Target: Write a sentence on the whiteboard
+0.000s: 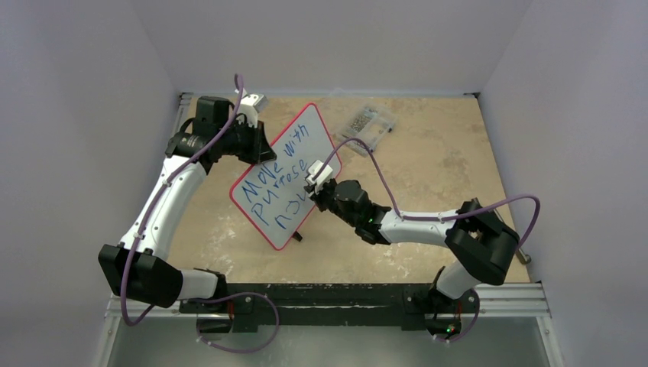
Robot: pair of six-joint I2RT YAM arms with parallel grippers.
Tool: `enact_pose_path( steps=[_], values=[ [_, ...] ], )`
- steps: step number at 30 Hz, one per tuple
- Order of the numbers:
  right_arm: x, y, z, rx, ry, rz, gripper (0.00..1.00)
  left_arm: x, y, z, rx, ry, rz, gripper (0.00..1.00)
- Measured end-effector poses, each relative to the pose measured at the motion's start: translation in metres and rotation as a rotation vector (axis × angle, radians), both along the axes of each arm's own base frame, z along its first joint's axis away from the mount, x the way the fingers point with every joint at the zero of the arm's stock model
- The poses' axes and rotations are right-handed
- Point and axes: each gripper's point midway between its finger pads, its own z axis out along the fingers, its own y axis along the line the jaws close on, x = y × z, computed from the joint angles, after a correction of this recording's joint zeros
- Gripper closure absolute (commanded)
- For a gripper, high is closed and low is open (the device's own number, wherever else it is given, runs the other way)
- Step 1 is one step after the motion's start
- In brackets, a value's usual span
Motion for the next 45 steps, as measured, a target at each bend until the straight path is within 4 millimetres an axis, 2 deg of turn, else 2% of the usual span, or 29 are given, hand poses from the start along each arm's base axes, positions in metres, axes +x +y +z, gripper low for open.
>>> enact_pose_path(
  steps=[29, 39, 45],
  values=[
    [0.004, 0.004, 0.013, 0.015, -0.022, -0.001, 1.0, 0.001, 0.001, 0.0, 0.0, 0.003, 0.011, 1.0],
    [0.008, 0.0, 0.009, 0.053, -0.034, -0.015, 1.0, 0.002, 0.002, 0.0, -0.001, 0.005, 0.019, 1.0],
    [0.012, -0.006, -0.003, 0.036, -0.026, -0.042, 1.0, 0.002, 0.002, 0.0, 0.0, 0.005, 0.023, 1.0]
  ],
)
